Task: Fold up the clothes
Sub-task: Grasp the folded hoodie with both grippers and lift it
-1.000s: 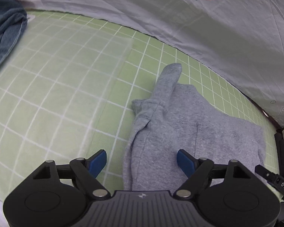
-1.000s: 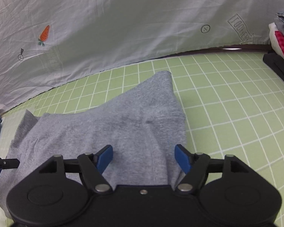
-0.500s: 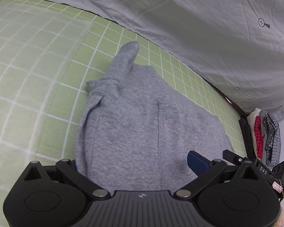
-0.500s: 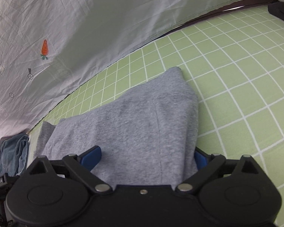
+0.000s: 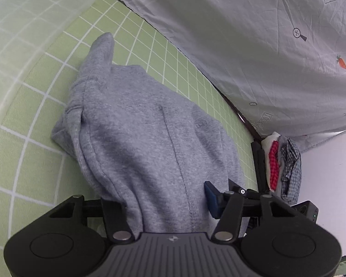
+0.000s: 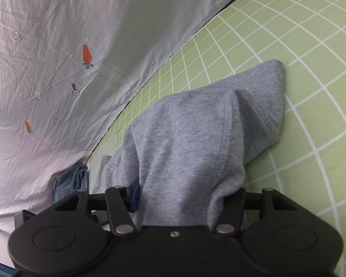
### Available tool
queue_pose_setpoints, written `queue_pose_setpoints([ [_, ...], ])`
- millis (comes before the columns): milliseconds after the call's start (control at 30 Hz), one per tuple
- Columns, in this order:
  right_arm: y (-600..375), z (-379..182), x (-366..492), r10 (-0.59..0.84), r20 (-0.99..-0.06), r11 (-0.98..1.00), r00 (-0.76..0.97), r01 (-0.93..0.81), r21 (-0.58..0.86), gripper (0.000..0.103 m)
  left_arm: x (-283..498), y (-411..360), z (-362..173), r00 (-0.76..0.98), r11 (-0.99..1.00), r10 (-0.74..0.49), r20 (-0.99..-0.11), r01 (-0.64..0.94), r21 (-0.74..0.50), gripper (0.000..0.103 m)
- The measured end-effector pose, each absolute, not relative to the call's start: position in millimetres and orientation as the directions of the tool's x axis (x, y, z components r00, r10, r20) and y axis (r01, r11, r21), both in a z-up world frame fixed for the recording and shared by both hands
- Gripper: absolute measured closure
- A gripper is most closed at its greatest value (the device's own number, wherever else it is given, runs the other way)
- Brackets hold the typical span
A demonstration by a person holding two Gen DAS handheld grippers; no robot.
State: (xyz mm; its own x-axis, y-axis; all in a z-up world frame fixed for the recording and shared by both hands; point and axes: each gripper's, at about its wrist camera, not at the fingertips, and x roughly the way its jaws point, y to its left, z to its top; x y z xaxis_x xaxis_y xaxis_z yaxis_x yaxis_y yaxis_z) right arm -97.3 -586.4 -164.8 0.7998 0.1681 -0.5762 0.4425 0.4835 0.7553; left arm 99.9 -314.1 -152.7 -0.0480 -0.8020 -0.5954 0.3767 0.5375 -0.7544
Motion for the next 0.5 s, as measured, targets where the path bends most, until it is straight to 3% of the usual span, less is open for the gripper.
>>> queue_pose_setpoints([
  [233,-548.6,-150.3,-173.5,0.177,-0.533,0.375,0.827,0.444,0.814,0.058,49.8,-278.0,-123.9,-0.086,0.498,-0.796,-0.600,0.470,-0.729,0.050],
  [500,-518.1,-100.5,-242.7,0.000,-0.468,0.391,0.884,0.430,0.813,0.060,19.5,-281.9,-88.0,-0.175,0.340,-0.841,-0.512,0.564,-0.752,0.051],
])
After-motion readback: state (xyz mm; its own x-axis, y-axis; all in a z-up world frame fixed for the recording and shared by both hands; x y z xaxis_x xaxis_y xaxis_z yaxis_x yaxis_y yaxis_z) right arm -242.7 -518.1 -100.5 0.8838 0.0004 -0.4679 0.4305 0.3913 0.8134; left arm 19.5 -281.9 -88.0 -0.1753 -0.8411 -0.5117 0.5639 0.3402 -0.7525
